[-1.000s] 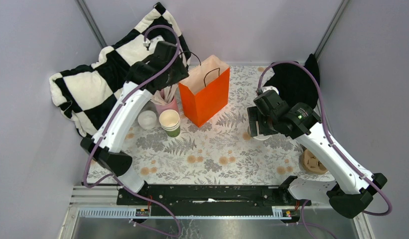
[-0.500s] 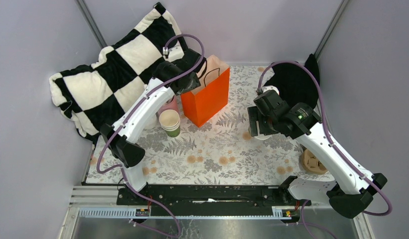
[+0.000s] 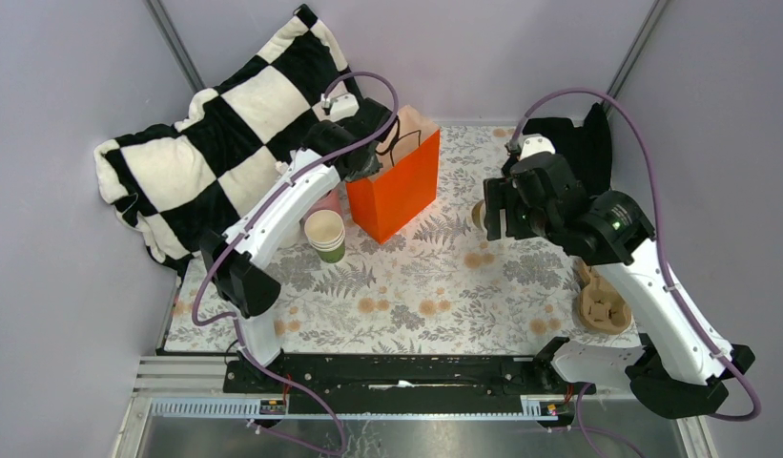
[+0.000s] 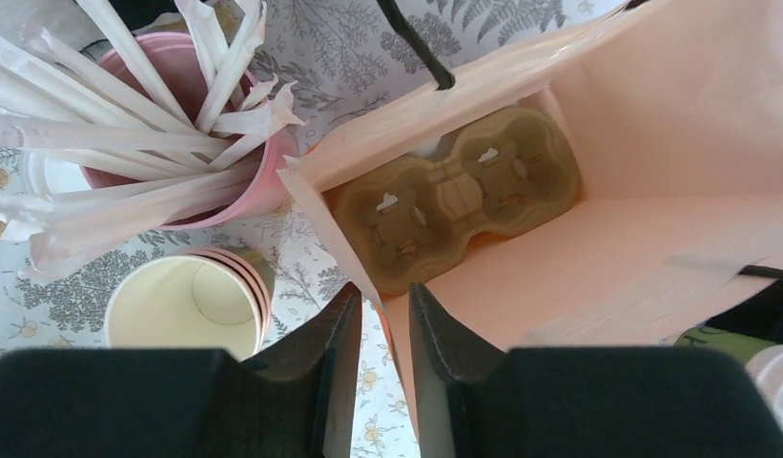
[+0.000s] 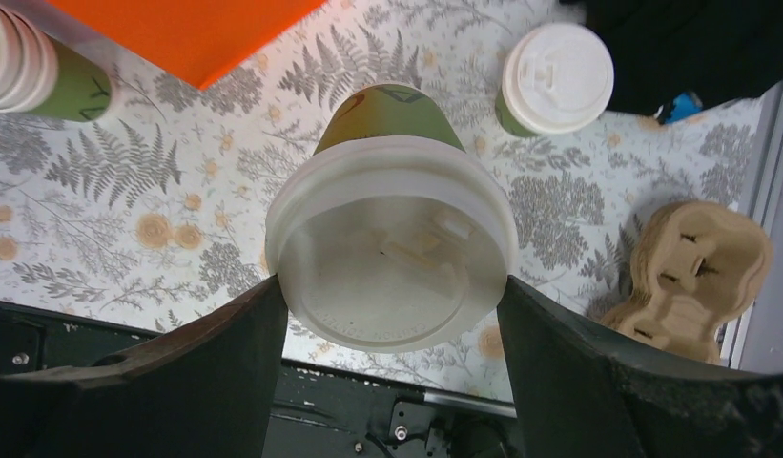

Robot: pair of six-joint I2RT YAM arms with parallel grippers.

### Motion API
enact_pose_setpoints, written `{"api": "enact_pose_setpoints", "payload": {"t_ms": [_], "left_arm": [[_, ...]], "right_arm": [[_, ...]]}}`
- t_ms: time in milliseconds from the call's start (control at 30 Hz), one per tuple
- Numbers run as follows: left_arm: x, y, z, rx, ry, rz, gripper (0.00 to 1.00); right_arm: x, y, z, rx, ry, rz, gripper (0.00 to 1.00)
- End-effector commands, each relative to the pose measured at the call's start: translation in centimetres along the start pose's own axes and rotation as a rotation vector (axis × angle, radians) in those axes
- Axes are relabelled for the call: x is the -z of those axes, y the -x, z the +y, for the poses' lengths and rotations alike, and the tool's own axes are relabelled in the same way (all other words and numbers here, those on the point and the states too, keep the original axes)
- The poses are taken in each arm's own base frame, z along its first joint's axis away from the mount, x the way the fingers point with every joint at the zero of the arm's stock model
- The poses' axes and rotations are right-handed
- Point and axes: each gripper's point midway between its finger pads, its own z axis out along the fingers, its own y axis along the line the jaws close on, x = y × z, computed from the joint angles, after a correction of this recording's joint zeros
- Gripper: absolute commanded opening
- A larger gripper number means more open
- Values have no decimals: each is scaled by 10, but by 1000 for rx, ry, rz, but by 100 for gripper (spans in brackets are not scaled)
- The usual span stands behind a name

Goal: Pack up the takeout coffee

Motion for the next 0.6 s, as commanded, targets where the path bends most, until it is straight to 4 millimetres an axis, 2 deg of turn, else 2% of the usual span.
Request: {"api": "enact_pose_setpoints", "payload": {"t_ms": [0, 100, 233, 333, 433, 567], "left_arm": [[1, 6, -3, -12, -53, -8, 25], [-3, 0, -5, -44, -87, 19, 21], [3, 3, -6, -104, -158, -20, 5], [22, 5, -19, -171, -308, -62, 1], [43, -8, -24, -265, -433, -59, 0], [71, -43, -23, -360, -571, -32, 0]], "right_arm": [[13, 31, 3, 46, 27, -109, 75], [18, 42, 5, 59, 37, -137, 74], [22, 56, 9, 115, 58, -171, 73], [25, 65, 16, 193, 101, -190, 70], [30, 73, 17, 257, 117, -219, 69], [40, 80, 15, 331, 129, -265, 69]]}}
